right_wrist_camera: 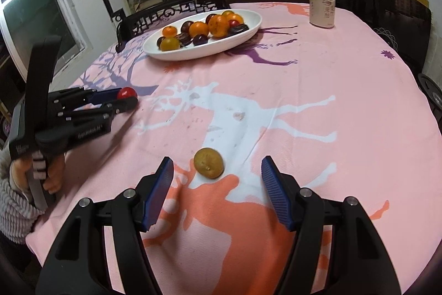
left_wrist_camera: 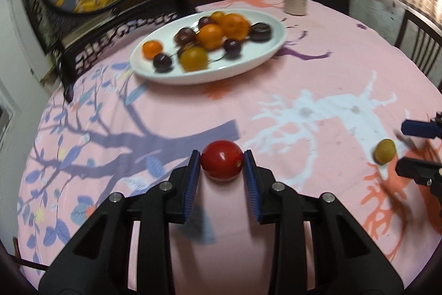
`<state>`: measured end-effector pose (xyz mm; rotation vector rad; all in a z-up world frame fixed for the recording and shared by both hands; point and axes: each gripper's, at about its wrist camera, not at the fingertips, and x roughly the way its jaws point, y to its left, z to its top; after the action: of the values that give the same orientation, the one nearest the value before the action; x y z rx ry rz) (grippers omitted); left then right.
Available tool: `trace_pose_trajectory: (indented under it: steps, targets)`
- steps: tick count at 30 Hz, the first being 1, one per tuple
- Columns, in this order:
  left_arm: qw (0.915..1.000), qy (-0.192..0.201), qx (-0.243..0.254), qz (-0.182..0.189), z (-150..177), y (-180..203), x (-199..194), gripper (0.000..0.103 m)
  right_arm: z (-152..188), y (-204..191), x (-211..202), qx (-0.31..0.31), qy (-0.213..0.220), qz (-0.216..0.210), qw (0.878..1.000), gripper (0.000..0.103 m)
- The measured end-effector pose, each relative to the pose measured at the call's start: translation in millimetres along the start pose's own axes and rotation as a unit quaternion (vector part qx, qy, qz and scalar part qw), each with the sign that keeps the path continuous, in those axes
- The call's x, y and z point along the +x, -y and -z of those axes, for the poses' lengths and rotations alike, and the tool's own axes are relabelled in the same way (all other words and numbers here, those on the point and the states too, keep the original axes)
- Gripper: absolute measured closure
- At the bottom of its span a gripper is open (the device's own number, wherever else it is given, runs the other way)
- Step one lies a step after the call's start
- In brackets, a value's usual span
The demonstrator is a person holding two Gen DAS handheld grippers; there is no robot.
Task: Organize fruits
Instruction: 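Grasp red tomato with left tool while right tool grasps yellow tomato, then lower both tomatoes onto the plate and open both tools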
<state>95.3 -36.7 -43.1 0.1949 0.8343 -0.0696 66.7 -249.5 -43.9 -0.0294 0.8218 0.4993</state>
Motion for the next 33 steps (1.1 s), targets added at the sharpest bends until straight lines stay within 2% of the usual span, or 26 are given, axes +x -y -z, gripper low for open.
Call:
trace_pose_trajectory:
  steps: [3,8,11,13,17,19,22,27,30,33]
  targets:
    - [0.9999,-0.007,-0.007,0.002,0,-3,3,0.071,1,-5,2,-0.010,-0.004,0.001,1.000,0.038]
    - [0.9999,-0.003,0.009,-0.005,3,4,2,0.069,1,-9,7,-0.017,-0.007,0.015,1.000,0.039]
    - [0.9999,-0.007,0.010,-0.008,3,5,6,0.068,-2,-13,11,-0.022,-0.005,0.022,1.000,0.046]
    - [0.9999,-0.010,0.010,-0.007,3,4,8,0.068,-3,-15,16,-0.023,-0.010,0.022,0.999,0.059]
    - [0.9999,-0.009,0.010,-0.008,4,4,8,0.068,-3,-13,21,-0.020,-0.018,0.024,0.999,0.063]
    - [0.9999,-0.010,0.011,-0.007,4,4,8,0.068,-3,-11,20,-0.013,-0.016,0.026,0.999,0.072]
    - [0.9999,-0.010,0.006,-0.002,4,3,8,0.068,-3,-8,18,-0.007,-0.012,0.017,1.000,0.077]
    - [0.9998,-0.008,-0.006,0.017,3,1,3,0.071,-3,-10,17,-0.009,-0.009,0.021,1.000,0.078]
    - [0.9999,-0.002,-0.008,0.011,2,0,-1,0.071,-3,-10,17,-0.008,-0.009,0.020,1.000,0.078]
    - [0.9993,0.001,-0.030,0.022,-4,-13,-6,0.071,-8,-10,13,-0.013,-0.002,0.026,1.000,0.078]
